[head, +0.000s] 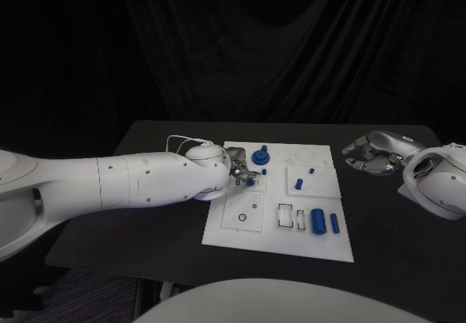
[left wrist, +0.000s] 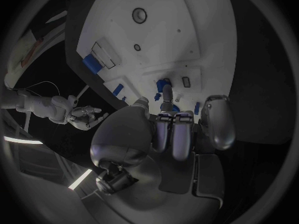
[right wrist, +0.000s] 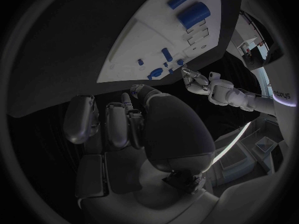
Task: Assemble the parts on the task board
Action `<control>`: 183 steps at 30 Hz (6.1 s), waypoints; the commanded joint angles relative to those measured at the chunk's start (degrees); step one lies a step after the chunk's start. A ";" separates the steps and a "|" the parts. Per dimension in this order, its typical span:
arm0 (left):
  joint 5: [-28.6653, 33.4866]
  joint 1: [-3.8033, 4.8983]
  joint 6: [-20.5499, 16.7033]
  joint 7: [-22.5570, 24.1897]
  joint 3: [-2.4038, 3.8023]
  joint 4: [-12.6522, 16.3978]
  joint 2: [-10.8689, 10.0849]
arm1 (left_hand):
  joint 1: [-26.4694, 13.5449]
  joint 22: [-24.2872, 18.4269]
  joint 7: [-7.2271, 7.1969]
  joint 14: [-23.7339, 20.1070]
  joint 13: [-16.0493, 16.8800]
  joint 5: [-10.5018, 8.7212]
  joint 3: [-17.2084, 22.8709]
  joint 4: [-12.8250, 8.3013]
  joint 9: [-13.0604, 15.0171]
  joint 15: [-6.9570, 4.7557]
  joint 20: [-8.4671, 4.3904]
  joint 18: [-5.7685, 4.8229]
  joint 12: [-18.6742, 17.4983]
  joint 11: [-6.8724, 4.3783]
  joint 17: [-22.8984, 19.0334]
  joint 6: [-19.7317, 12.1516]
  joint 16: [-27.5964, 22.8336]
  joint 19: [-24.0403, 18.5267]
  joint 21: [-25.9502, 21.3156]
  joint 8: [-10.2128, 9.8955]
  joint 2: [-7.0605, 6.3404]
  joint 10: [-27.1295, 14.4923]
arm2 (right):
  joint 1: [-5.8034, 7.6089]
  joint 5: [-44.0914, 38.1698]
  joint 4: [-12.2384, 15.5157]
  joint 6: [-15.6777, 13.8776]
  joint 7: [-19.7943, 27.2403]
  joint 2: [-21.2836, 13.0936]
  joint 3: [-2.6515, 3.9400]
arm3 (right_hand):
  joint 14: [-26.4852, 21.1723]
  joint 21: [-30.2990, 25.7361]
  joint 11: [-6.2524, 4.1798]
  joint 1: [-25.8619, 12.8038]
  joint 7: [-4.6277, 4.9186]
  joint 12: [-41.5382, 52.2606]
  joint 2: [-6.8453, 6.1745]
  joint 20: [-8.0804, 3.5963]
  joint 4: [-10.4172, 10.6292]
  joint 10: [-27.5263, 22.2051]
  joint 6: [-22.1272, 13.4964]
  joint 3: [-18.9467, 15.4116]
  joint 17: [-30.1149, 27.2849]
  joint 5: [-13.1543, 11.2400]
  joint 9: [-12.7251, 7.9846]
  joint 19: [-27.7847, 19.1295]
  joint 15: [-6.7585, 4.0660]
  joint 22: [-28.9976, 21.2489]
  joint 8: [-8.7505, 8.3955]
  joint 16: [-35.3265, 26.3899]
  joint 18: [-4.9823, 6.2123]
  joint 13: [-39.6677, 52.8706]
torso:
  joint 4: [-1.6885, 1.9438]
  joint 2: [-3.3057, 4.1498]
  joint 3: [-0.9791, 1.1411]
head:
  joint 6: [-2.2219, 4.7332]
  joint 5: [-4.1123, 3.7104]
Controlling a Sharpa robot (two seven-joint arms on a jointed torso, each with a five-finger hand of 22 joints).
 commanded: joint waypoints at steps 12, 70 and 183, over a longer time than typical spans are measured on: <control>-0.27 -1.08 0.63 0.57 0.04 -1.54 0.73 | 0.36 9.38 0.22 5.95 14.97 0.67 -0.16 0.21 -0.20 0.22 0.13 0.14 0.14 0.33 15.09 -0.05 0.15 0.37 -0.27 -0.08 0.31 6.07 | -0.15 0.10 0.29 -0.44 -0.01 -0.19 0.04 | 1.91 -0.32 0.48 -0.64 0.07 -0.22 0.08 -0.05 -0.06 0.08 0.34 0.32 0.07 0.18 -0.08 -0.28 0.43 8.75 -0.06 -0.23 1.02 8.57 | -0.08 0.07 0.01 | -0.01 -0.25; -3.50 -1.74 -12.69 11.05 0.06 2.40 -2.92 | 5.40 10.35 -2.01 5.95 14.97 2.65 0.18 -0.31 15.21 -1.27 -1.28 -0.36 0.14 -1.49 15.09 -0.93 0.15 1.50 1.93 10.47 -1.19 6.07 | -0.14 0.47 1.00 -0.92 0.59 -1.18 0.04 | 1.95 -0.38 0.55 -0.69 0.15 -0.16 0.07 -0.02 -0.26 0.14 0.49 0.53 0.11 0.30 -0.08 -0.24 0.48 8.75 -0.01 -0.20 1.01 8.62 | -0.04 0.05 0.01 | -0.01 -1.04; 11.04 -5.24 -14.55 50.96 0.04 -6.54 -2.12 | 21.80 12.59 4.70 5.95 14.97 6.81 18.71 -12.07 -33.79 3.99 3.53 -2.06 0.14 4.29 15.09 -6.36 0.15 2.55 11.14 0.72 -5.14 6.07 | -0.14 0.79 1.73 -0.99 1.61 -1.99 0.04 | 1.97 -0.46 0.59 -0.93 0.18 -0.07 0.14 0.02 -0.38 0.21 0.68 0.79 0.05 0.49 -0.10 -0.17 0.53 8.77 0.01 -0.24 1.01 8.69 | 0.12 1.52 -0.86 | -0.01 -1.39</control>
